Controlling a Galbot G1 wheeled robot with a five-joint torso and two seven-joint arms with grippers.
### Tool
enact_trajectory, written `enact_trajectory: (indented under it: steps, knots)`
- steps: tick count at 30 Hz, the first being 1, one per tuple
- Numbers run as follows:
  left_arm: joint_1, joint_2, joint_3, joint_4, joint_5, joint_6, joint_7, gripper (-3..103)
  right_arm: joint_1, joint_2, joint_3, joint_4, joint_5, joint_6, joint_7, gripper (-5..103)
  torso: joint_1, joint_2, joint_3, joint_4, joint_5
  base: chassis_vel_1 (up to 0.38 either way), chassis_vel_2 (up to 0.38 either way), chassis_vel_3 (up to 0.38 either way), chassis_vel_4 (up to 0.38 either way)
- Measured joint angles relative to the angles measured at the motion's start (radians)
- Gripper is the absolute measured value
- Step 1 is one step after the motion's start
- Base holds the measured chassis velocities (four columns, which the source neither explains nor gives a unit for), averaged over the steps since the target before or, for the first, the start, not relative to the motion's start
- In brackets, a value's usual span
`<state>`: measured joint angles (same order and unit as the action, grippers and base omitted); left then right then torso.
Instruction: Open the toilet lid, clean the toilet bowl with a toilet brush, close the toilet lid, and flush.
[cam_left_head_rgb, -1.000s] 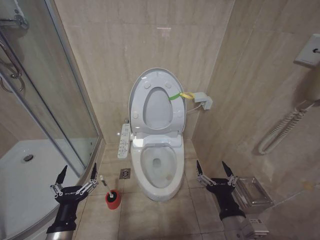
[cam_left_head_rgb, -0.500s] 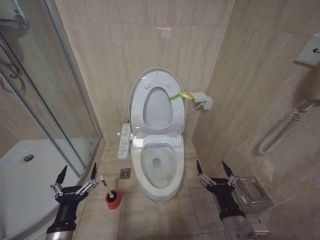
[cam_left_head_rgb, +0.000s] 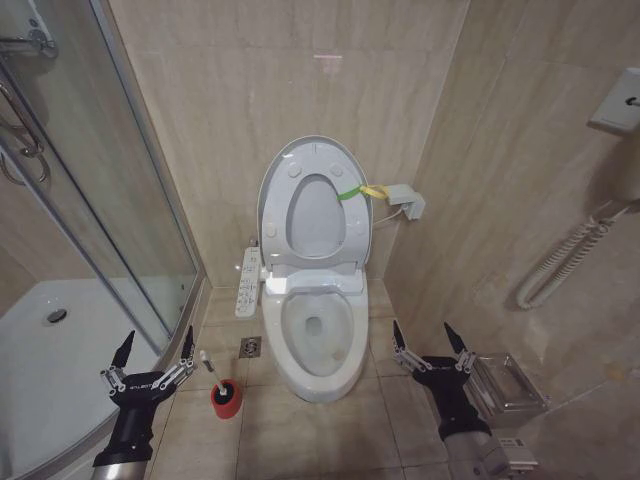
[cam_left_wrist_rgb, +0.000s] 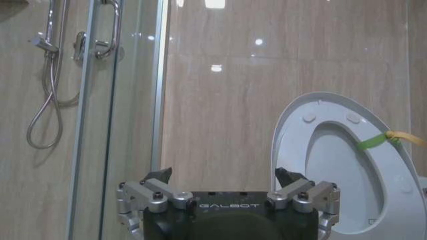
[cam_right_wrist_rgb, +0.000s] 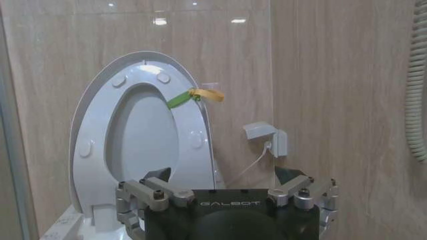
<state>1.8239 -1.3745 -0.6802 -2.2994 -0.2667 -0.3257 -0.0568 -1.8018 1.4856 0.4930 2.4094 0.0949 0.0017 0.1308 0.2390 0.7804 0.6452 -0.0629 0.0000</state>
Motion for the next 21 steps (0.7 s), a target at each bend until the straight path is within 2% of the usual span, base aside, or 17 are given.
enact_trajectory:
  steps: [21]
  knots:
    - [0.000,0.000,0.000,0.000,0.000,0.000,0.000,100,0.000,0.000,0.000,0.000,0.000,0.000,0.000,100,0.000,0.000,0.000,0.0000,0.0000,0.000,0.000,0.000,0.000]
